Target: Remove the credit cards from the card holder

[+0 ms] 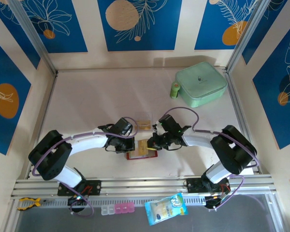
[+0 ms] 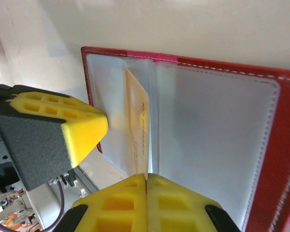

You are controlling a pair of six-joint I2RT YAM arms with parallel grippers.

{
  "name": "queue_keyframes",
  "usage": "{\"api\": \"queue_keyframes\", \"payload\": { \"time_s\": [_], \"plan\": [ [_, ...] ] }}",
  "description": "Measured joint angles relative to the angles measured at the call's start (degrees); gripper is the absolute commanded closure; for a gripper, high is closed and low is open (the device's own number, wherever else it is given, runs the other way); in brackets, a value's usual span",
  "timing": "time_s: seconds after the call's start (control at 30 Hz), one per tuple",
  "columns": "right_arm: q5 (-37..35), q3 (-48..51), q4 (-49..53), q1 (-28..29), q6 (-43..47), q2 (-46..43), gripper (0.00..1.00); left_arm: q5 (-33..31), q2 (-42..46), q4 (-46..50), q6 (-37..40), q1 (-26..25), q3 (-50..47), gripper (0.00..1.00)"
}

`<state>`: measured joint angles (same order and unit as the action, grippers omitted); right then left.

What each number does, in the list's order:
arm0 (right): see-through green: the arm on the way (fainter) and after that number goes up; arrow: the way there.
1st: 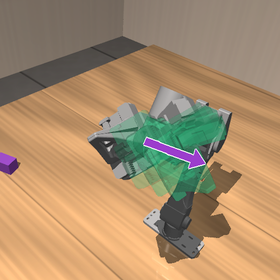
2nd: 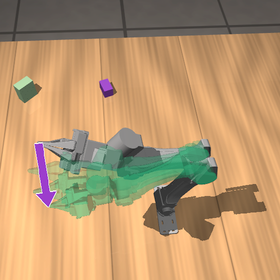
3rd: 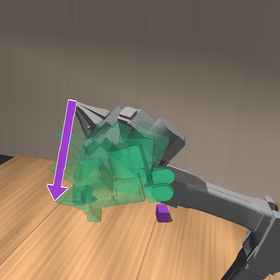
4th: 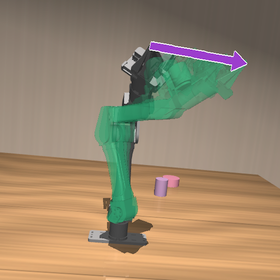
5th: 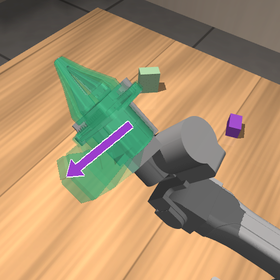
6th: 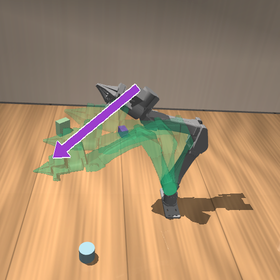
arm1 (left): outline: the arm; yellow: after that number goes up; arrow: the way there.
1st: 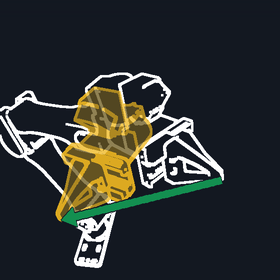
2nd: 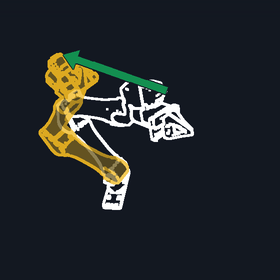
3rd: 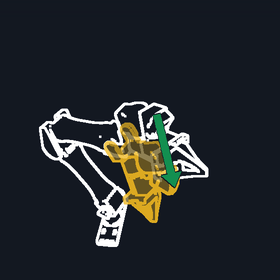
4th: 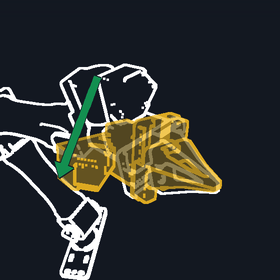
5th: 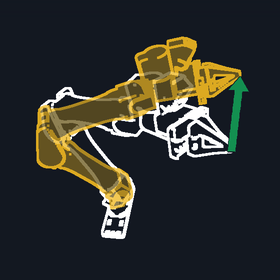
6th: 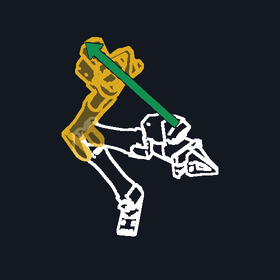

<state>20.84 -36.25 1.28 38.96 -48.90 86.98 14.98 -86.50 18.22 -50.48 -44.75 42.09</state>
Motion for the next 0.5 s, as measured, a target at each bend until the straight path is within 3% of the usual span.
{"api": "queue_keyframes", "payload": {
  "time_s": [0.5],
  "plan": [
    [-3.93, -4.55, 15.15, -2.75, 10.51, -6.62, 0.98, 0.0, 0.07, 0.0, -0.02, 0.0, 0.0, 0.95]
  ]
}}
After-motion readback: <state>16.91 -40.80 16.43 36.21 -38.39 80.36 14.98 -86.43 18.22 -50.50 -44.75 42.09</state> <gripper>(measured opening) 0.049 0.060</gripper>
